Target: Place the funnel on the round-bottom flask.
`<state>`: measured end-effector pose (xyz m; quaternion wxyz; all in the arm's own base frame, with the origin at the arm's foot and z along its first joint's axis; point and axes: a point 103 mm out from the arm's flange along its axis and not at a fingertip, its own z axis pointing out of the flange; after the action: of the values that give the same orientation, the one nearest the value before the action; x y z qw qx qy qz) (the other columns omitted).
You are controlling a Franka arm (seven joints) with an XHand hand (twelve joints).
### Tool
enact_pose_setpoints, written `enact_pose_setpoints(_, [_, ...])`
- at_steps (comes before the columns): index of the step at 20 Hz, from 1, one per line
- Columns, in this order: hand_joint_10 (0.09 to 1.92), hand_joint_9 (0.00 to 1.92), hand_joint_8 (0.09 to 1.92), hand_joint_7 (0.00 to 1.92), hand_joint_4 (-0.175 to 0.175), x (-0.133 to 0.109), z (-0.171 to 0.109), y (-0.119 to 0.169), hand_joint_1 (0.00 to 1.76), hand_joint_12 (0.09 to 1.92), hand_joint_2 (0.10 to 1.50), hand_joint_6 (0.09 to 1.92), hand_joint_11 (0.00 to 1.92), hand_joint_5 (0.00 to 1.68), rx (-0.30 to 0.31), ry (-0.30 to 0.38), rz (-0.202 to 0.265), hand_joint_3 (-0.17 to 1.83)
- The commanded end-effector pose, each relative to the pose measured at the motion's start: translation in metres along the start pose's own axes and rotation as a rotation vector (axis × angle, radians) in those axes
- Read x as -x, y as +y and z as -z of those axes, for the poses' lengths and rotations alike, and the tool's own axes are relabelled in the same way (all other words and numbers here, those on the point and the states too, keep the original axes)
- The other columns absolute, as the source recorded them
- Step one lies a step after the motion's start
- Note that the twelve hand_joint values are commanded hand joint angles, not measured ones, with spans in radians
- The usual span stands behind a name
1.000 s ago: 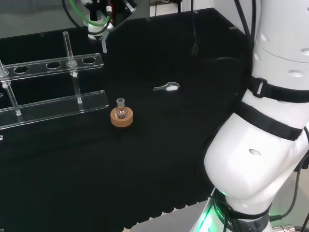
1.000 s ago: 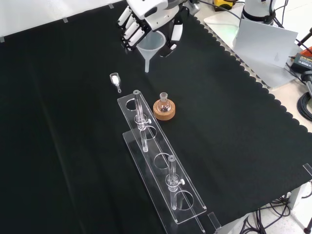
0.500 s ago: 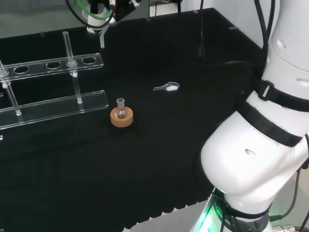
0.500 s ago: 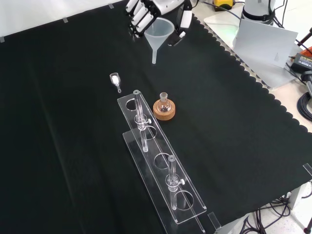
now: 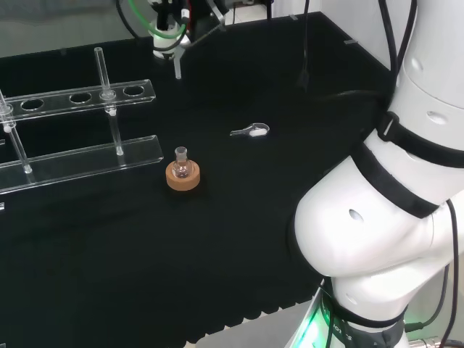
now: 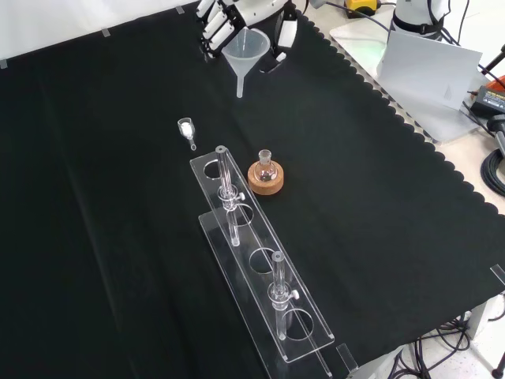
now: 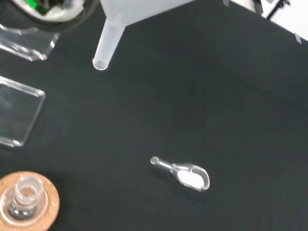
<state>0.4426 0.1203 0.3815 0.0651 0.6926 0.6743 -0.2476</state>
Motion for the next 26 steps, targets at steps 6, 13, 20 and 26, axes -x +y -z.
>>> enact_pose_setpoints(6, [0.5,1.13,0.72,0.71,-0.02,-0.064,-0.046,-0.017,0.97,1.19,0.73,0.76,0.67,0.78,-0.056,-0.058,0.07,0.7])
enact_pose_setpoints(13, [0.5,1.12,0.72,0.71,-0.02,-0.074,-0.063,-0.017,0.97,1.19,0.73,0.76,0.67,0.79,-0.087,-0.07,0.083,0.7])
enact_pose_setpoints(20, [0.5,1.12,0.72,0.71,-0.02,-0.075,-0.061,-0.015,0.97,1.19,0.73,0.76,0.67,0.79,-0.091,-0.079,0.079,0.71])
enact_pose_setpoints(26, [0.5,1.12,0.72,0.71,-0.02,-0.075,-0.061,-0.015,0.97,1.19,0.73,0.77,0.67,0.79,-0.094,-0.081,0.081,0.71])
